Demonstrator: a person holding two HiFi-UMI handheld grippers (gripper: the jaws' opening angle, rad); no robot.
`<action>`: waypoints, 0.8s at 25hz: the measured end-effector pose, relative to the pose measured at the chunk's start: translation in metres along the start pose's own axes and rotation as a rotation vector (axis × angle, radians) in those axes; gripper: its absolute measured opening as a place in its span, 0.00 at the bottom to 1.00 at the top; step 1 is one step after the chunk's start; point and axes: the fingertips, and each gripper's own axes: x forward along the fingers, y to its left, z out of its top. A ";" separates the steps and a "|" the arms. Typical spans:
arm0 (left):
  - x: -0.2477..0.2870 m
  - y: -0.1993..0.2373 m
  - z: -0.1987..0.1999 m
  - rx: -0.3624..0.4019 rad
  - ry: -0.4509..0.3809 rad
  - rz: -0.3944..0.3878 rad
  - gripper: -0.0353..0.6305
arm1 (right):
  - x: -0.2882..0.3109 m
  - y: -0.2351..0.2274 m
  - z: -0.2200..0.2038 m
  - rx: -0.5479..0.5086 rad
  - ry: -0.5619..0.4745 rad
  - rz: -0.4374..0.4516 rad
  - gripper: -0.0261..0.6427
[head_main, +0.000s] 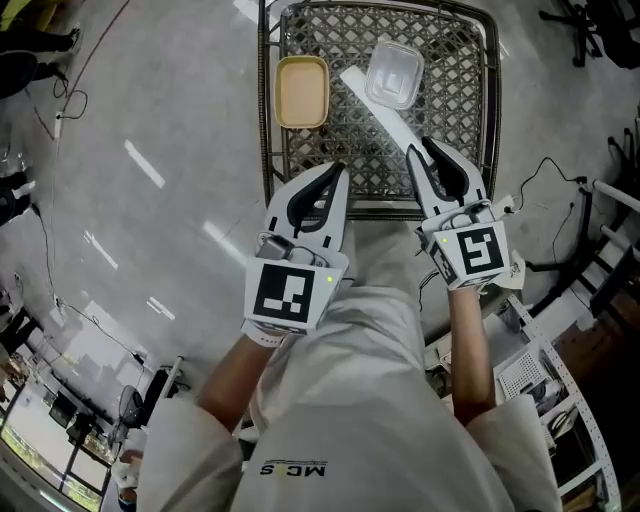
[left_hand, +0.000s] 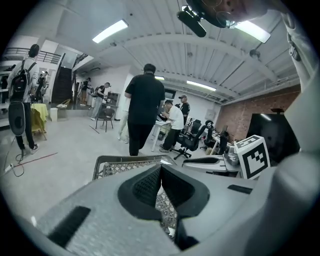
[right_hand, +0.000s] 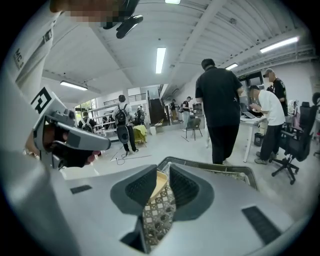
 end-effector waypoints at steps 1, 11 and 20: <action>0.003 0.001 -0.003 -0.006 0.005 0.003 0.09 | 0.005 -0.003 -0.005 -0.009 0.011 0.005 0.18; 0.041 0.012 -0.036 -0.040 0.040 0.005 0.09 | 0.047 -0.025 -0.048 -0.079 0.085 0.078 0.19; 0.048 0.017 -0.044 -0.059 0.056 0.001 0.09 | 0.087 -0.027 -0.081 -0.216 0.170 0.155 0.20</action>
